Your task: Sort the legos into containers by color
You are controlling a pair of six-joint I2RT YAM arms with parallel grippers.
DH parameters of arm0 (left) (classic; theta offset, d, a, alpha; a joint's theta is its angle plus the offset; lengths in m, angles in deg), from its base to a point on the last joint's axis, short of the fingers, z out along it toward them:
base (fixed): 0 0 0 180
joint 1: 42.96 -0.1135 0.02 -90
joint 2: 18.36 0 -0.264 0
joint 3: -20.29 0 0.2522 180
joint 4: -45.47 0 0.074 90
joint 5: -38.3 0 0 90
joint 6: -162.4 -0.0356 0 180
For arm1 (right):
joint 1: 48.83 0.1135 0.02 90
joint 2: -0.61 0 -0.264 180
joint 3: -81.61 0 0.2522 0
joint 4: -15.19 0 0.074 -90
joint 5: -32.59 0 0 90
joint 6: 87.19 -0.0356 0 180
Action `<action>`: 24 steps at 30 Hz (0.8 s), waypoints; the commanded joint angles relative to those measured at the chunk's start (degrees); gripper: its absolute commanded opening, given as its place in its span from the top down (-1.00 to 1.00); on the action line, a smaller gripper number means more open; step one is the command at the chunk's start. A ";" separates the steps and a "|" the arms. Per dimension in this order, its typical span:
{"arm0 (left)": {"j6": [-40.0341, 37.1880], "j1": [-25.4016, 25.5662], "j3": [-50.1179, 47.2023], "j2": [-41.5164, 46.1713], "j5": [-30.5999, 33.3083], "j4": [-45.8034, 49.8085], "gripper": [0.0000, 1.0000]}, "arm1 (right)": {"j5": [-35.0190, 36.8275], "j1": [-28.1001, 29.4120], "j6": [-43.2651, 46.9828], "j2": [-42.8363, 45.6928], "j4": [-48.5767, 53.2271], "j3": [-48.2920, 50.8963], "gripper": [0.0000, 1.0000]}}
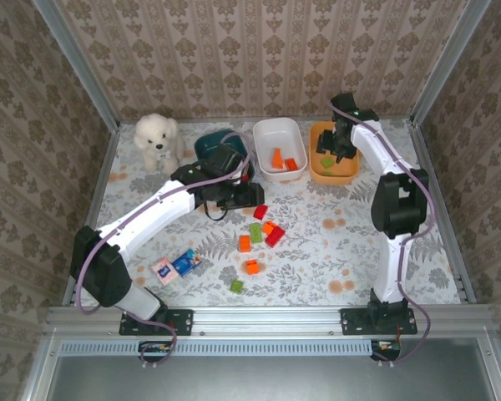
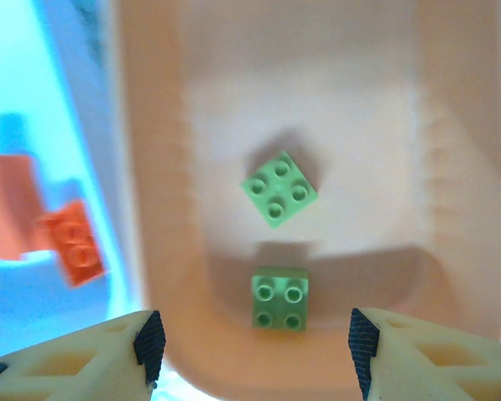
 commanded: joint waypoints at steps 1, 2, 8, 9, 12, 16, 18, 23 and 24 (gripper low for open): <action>-1.97 0.21 1.00 2.56 1.63 3.79 -0.32 | 2.80 2.44 1.22 12.32 -4.40 1.69 -0.26; -2.09 0.21 0.93 2.93 1.64 4.08 -0.32 | 3.15 3.32 1.21 15.94 -7.15 4.75 -0.26; -5.15 0.18 0.64 4.64 2.64 6.66 -0.32 | 2.47 9.51 -1.39 39.00 -24.27 28.80 -0.32; -6.21 0.18 0.72 4.94 2.81 7.11 -0.32 | 2.10 10.76 -1.90 43.29 -26.01 32.59 -0.34; -9.33 0.23 0.66 5.26 1.26 7.45 -0.31 | 0.00 14.62 -3.10 53.64 -27.45 41.74 -0.36; -13.56 1.57 0.30 3.59 -0.86 7.62 -0.28 | -5.96 19.15 -7.44 65.95 -26.06 52.80 -0.38; -15.52 2.73 0.34 1.66 -0.91 7.80 -0.26 | -9.81 21.38 -9.91 72.40 -25.84 58.84 -0.42; -18.08 6.61 1.56 -4.55 1.16 7.81 -0.24 | -13.98 23.12 -16.73 87.16 -22.18 69.95 -0.51; -18.32 7.41 1.90 -5.93 1.45 7.72 -0.23 | -13.80 23.10 -17.29 89.62 -21.00 71.05 -0.53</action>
